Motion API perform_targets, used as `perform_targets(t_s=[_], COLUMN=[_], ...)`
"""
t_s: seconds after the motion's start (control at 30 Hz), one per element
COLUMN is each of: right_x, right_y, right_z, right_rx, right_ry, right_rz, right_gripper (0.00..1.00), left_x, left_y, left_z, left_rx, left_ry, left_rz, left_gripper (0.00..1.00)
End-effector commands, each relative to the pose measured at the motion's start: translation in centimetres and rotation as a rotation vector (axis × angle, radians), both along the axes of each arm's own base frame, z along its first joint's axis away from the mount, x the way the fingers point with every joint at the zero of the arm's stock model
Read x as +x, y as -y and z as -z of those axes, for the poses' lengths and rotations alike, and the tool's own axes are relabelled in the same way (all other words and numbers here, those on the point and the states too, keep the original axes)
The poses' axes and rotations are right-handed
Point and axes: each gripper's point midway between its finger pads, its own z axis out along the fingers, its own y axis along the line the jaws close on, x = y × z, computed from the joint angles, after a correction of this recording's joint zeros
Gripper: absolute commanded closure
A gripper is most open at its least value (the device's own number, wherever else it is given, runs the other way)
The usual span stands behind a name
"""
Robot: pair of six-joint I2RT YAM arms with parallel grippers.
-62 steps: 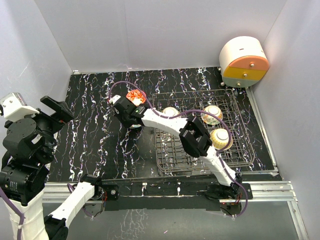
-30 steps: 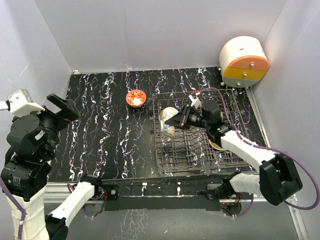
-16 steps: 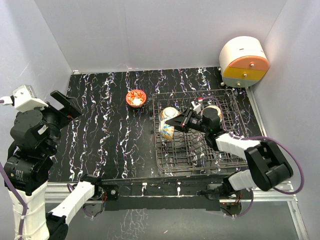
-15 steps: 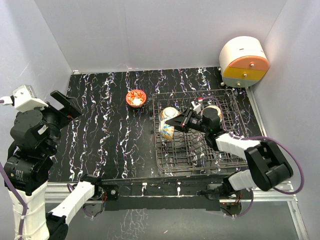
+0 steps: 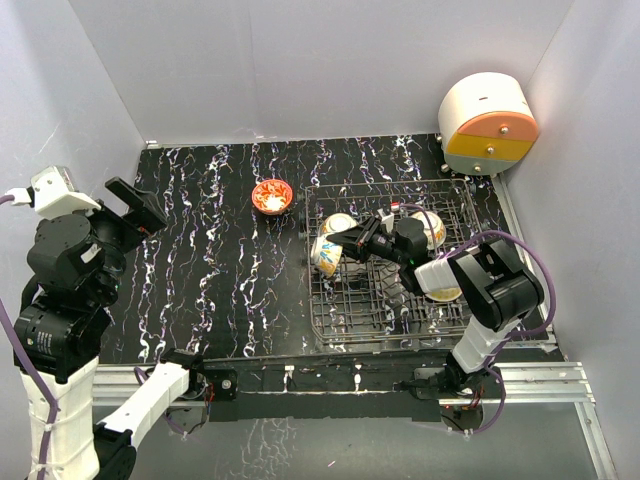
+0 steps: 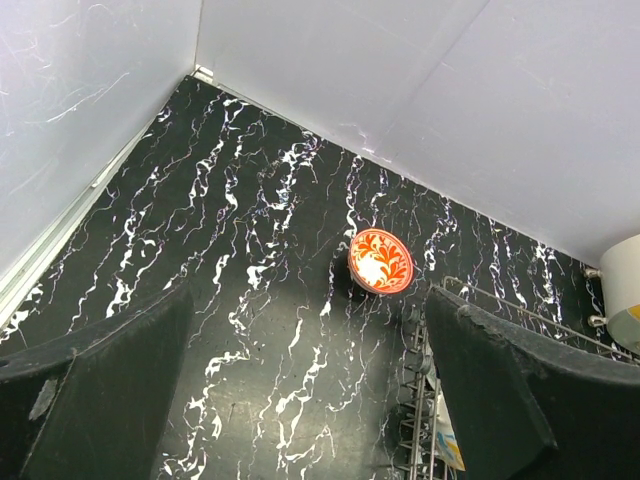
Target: Load the bowls into the dish rack
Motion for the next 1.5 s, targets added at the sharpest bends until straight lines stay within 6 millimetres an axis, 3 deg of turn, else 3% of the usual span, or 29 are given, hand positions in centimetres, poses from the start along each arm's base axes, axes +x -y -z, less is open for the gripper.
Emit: perform_targets(t_s=[0.0,0.33,0.4,0.8,1.33,1.47], right_x=[0.7,-0.5,-0.7,-1.2,-1.1,-1.2], right_y=[-0.7,-0.1,0.4,4.2,8.0,9.1], right_z=[-2.0,3.5,3.0,5.6,9.3,9.4], right_rx=[0.037,-0.058,-0.080,-0.370,-0.742,-0.808], right_ry=[0.053,-0.124,-0.114,-0.210,-0.310,-0.322], right_rz=[-0.013,-0.020,-0.008,0.075,0.072,0.089], right_gripper=[0.91,0.91,0.89,0.73,0.64,0.52], left_x=[0.7,1.1,1.2,1.8,1.4,1.3], left_y=[0.0,0.1,0.1,0.5,0.5,0.4], left_z=[-0.1,0.2,0.3,0.8,0.7,0.8], left_rx=[0.001,0.002,0.004,0.013,0.010,0.010], left_ry=[0.007,-0.003,-0.005,-0.012,-0.005,-0.005], left_rz=[-0.011,-0.011,-0.009,0.008,0.013,0.010], left_gripper=[0.03,0.03,0.03,0.03,0.03,0.03])
